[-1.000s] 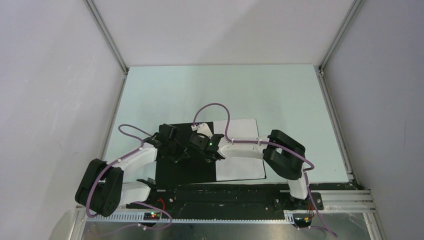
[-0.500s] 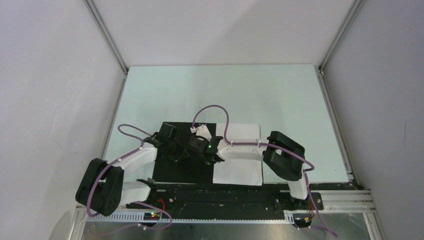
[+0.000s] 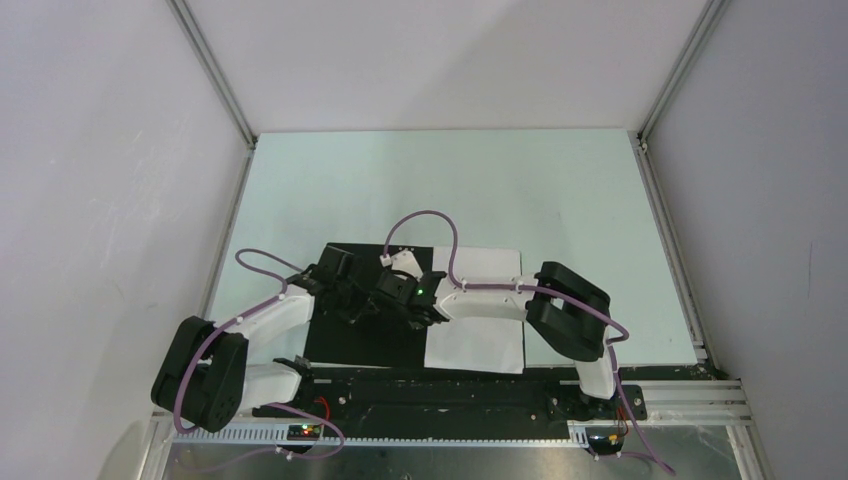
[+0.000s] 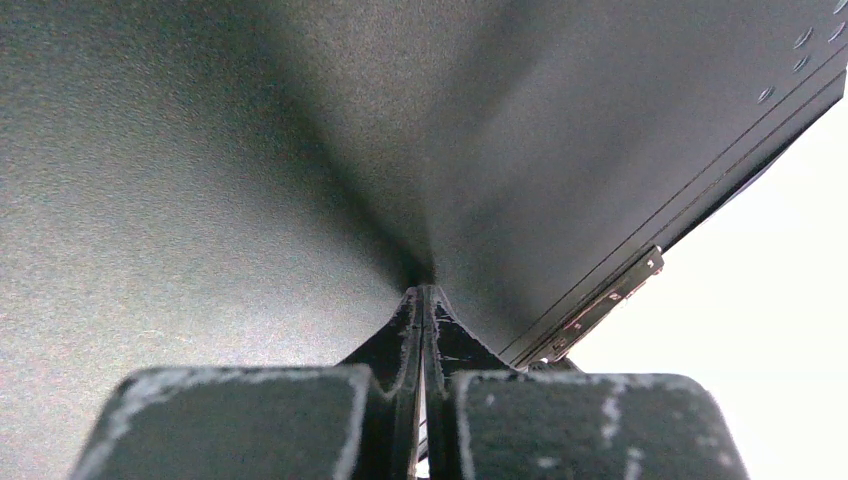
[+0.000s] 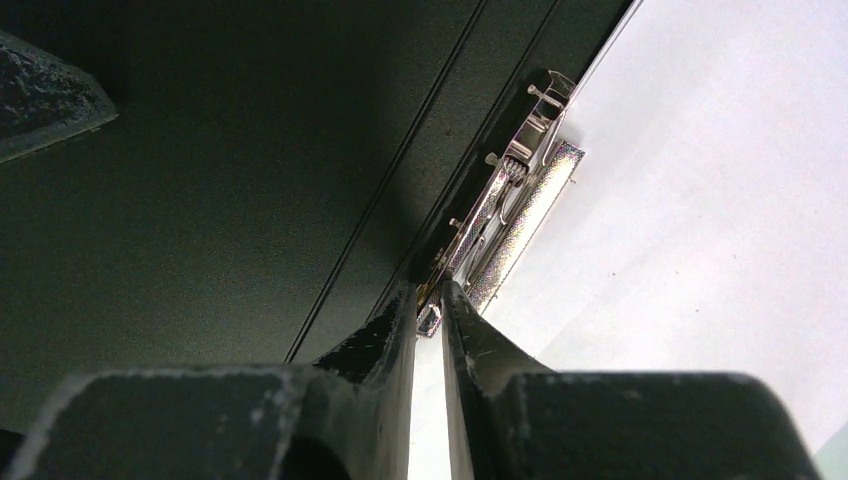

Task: Put the files into the folder

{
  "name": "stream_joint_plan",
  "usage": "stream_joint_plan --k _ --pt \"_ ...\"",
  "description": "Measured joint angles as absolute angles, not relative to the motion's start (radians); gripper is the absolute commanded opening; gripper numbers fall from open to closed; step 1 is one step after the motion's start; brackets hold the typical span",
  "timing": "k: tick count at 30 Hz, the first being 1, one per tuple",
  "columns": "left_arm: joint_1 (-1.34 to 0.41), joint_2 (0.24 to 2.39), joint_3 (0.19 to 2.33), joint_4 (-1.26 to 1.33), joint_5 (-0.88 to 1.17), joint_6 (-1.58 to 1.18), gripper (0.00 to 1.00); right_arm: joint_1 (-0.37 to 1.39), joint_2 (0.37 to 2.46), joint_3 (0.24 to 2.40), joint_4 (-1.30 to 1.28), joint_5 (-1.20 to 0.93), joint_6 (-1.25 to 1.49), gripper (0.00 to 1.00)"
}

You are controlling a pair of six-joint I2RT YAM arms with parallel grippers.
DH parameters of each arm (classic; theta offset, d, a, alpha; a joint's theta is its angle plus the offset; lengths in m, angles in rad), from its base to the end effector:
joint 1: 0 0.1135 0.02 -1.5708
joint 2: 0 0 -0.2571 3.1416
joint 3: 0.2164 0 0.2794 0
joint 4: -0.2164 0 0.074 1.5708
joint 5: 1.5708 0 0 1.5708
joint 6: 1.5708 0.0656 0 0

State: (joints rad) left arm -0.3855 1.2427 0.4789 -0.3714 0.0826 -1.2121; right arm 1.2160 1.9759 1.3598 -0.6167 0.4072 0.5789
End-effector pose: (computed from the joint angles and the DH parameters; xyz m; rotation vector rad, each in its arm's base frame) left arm 0.2153 -0.0932 0.0851 -1.1199 2.6185 -0.5337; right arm 0.1714 0.3878 0.1144 -0.7320 2.5141 0.0121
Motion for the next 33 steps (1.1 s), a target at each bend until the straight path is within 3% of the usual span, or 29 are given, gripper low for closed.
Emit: stream_joint_plan --k 8,9,11,12,33 --pt "-0.385 1.243 0.475 -0.361 0.083 -1.212 0.00 1.204 1.972 1.360 -0.614 0.376 0.571 0.17" --pt "-0.385 1.243 0.474 -0.358 0.083 -1.212 0.00 1.204 1.972 1.360 -0.614 0.373 0.571 0.15" --pt "-0.385 1.243 0.473 -0.353 0.083 -1.212 0.00 1.203 1.972 1.360 -0.612 0.369 0.570 0.01" --pt "-0.384 1.243 0.473 -0.352 0.082 -1.212 0.00 1.202 1.974 1.360 -0.613 0.368 0.570 0.00" --pt "-0.389 1.239 0.456 -0.314 0.094 -1.205 0.00 1.186 2.028 1.416 -0.694 0.363 0.640 0.00"
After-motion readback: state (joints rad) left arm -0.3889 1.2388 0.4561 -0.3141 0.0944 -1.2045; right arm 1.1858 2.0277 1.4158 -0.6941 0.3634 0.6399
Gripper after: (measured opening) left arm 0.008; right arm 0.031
